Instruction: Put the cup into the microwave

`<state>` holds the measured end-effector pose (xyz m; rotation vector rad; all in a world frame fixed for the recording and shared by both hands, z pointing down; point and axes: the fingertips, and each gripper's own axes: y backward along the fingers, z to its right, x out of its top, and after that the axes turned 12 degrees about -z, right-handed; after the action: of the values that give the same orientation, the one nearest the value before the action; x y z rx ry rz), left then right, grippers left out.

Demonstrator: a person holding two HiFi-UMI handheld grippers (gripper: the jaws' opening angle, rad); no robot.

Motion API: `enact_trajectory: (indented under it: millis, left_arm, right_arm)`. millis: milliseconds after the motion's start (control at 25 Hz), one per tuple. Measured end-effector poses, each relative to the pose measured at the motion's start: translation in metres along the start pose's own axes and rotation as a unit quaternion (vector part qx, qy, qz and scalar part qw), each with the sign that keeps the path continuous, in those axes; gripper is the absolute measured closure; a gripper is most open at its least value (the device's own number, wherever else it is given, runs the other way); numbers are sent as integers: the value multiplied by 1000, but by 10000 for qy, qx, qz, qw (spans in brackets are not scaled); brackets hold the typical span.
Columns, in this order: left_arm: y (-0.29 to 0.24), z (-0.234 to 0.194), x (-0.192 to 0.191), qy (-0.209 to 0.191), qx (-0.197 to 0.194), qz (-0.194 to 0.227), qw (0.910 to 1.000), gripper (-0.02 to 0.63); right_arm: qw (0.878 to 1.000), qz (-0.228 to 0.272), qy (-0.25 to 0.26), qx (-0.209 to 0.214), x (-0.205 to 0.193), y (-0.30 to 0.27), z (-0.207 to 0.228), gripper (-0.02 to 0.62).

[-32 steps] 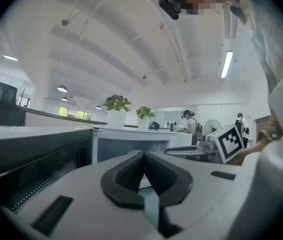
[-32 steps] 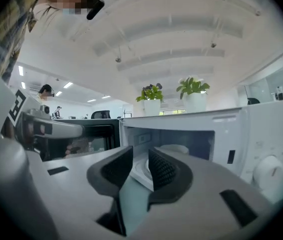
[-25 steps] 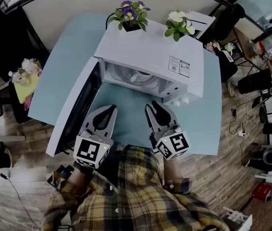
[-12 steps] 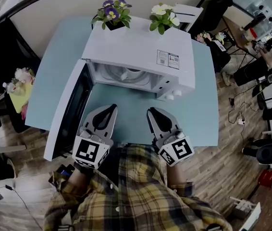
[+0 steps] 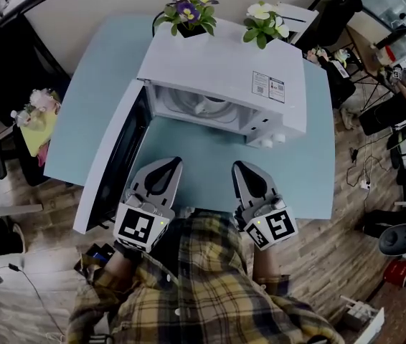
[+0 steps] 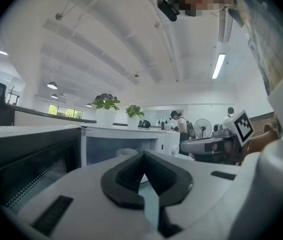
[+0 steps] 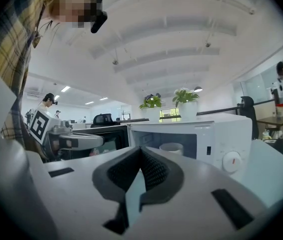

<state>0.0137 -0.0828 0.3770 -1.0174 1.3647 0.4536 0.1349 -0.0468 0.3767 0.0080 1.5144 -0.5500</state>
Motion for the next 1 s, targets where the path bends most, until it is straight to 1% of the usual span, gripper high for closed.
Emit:
enact_trajectory:
  millis: [240, 360, 600, 1000]
  left_arm:
    - [3, -5, -3, 33, 25, -66, 10000, 615]
    - [3, -8, -3, 63, 50, -26, 10000, 615]
    - [-1, -11, -4, 102, 65, -110, 9999, 615]
    - [-8, -22, -2, 156, 199, -113, 9996, 615]
  right_arm:
    - [10000, 2, 58, 18, 3, -10, -5, 594]
    - [10000, 11, 83, 28, 5, -14, -5, 594]
    - [10000, 13, 45, 7, 6, -18, 1, 594]
    - [9999, -72, 44, 89, 5, -30, 10, 594]
